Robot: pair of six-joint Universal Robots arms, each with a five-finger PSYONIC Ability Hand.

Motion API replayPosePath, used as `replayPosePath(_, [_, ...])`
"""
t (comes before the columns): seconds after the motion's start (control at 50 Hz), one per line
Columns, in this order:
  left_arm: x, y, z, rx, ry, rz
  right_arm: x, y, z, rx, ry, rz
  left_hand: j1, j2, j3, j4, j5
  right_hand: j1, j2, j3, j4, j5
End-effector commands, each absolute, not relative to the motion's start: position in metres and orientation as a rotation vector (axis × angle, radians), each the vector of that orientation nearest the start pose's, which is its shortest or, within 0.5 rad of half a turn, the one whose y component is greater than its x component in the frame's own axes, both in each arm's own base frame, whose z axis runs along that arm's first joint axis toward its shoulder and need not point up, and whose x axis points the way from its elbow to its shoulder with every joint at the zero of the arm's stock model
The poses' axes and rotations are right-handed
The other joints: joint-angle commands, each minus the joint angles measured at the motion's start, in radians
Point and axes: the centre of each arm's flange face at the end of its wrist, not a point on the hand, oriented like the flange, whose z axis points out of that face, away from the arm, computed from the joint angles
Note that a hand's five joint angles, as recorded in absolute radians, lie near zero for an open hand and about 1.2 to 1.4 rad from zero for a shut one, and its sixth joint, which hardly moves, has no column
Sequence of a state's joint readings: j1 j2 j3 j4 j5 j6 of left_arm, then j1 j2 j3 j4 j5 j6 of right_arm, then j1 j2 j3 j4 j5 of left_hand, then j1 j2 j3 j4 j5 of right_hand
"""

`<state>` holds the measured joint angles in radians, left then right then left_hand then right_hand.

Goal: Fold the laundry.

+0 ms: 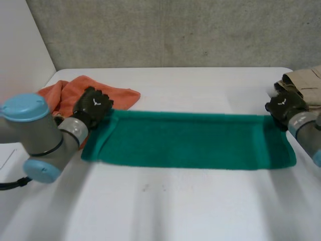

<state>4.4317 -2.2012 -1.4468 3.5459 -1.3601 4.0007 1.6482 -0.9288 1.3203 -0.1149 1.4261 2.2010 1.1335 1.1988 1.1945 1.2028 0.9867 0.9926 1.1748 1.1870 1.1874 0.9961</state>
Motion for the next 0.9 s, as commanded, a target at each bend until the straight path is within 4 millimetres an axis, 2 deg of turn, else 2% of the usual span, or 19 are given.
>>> replayPosePath(0.02, [-0.273, -0.367, 0.137, 1.321, 1.686, -1.947, 0.187, -0.422, 0.146, -1.551, 2.339, -2.192, 0.263, 0.197, 0.202, 0.193, 0.235, 0.404, 0.221, 0.209, 0.209, 0.226])
replayPosePath(0.04, [-0.277, -0.366, 0.135, 1.333, 1.683, -1.950, 0.189, -0.424, 0.144, -1.552, 2.328, -2.206, 0.211, 0.146, 0.150, 0.142, 0.183, 0.381, 0.199, 0.187, 0.187, 0.203])
replayPosePath(0.06, [-0.279, -0.365, 0.134, 1.340, 1.675, -1.951, 0.194, -0.427, 0.139, -1.548, 2.311, -2.228, -0.034, -0.099, -0.095, -0.103, -0.062, -0.444, -0.626, -0.639, -0.639, -0.622])
replayPosePath(0.08, [-0.281, -0.366, 0.132, 1.338, 1.666, -1.954, 0.195, -0.430, 0.137, -1.542, 2.309, -2.243, -0.574, -0.639, -0.635, -0.643, -0.602, -0.818, -1.000, -1.013, -1.013, -0.996])
replayPosePath(0.1, [-0.282, -0.366, 0.132, 1.337, 1.657, -1.958, 0.197, -0.431, 0.136, -1.539, 2.299, -2.259, -0.765, -0.831, -0.826, -0.835, -0.793, -0.818, -1.000, -1.013, -1.013, -0.996])
replayPosePath(0.14, [-0.283, -0.371, 0.137, 1.301, 1.627, -1.987, 0.200, -0.435, 0.137, -1.506, 2.296, -2.317, -0.934, -0.999, -0.995, -1.003, -0.962, -0.818, -1.000, -1.013, -1.013, -0.996])
replayPosePath(0.2, [-0.279, -0.373, 0.141, 1.250, 1.630, -1.983, 0.201, -0.437, 0.142, -1.451, 2.296, -2.377, -0.952, -1.018, -1.013, -1.022, -0.980, -0.818, -1.000, -1.013, -1.013, -0.996])
replayPosePath(0.24, [-0.274, -0.372, 0.144, 1.203, 1.653, -1.958, 0.203, -0.432, 0.146, -1.394, 2.301, -2.380, -0.952, -1.018, -1.013, -1.022, -0.980, -0.818, -1.000, -1.013, -1.013, -0.996])
replayPosePath(0.28, [-0.269, -0.368, 0.154, 1.177, 1.655, -1.956, 0.201, -0.424, 0.157, -1.315, 2.302, -2.373, -0.955, -1.020, -1.016, -1.024, -0.983, -0.818, -1.000, -1.013, -1.013, -0.996])
replayPosePath(0.3, [-0.265, -0.361, 0.163, 1.164, 1.669, -1.959, 0.199, -0.421, 0.162, -1.288, 2.304, -2.372, -0.959, -1.024, -1.020, -1.028, -0.987, -0.818, -1.000, -1.013, -1.013, -0.996])
replayPosePath(0.34, [-0.261, -0.352, 0.166, 1.159, 1.698, -1.956, 0.198, -0.412, 0.170, -1.235, 2.302, -2.362, -0.958, -1.023, -1.019, -1.027, -0.986, -0.818, -1.000, -1.013, -1.013, -0.996])
replayPosePath(0.38, [-0.256, -0.338, 0.167, 1.153, 1.754, -1.957, 0.196, -0.400, 0.181, -1.166, 2.289, -2.352, -0.958, -1.023, -1.019, -1.027, -0.986, -0.818, -1.000, -1.013, -1.013, -0.996])
replayPosePath(0.46, [-0.252, -0.315, 0.164, 1.153, 1.851, -1.967, 0.198, -0.382, 0.188, -1.138, 2.254, -2.285, -0.938, -1.003, -0.999, -1.007, -0.965, -0.818, -1.000, -1.013, -1.013, -0.996])
replayPosePath(0.58, [-0.252, -0.293, 0.154, 1.133, 2.028, -1.970, 0.199, -0.360, 0.176, -1.181, 2.337, -2.035, -0.876, -0.941, -0.937, -0.945, -0.904, -0.818, -1.000, -1.013, -1.013, -0.996])
replayPosePath(0.66, [-0.262, -0.283, 0.152, 1.122, 2.120, -1.985, 0.198, -0.349, 0.169, -1.194, 2.396, -1.900, -0.852, -0.918, -0.914, -0.922, -0.880, -0.818, -1.000, -1.013, -1.013, -0.996])
replayPosePath(0.74, [-0.269, -0.286, 0.153, 1.094, 2.150, -2.021, 0.197, -0.344, 0.164, -1.188, 2.417, -1.848, -0.800, -0.865, -0.861, -0.869, -0.827, -0.818, -1.000, -1.013, -1.013, -0.996])
replayPosePath(0.9, [-0.276, -0.305, 0.133, 1.028, 2.164, -1.965, 0.197, -0.340, 0.158, -1.192, 2.429, -1.819, -0.773, -0.838, -0.834, -0.842, -0.801, -0.818, -1.000, -1.013, -1.013, -0.996])
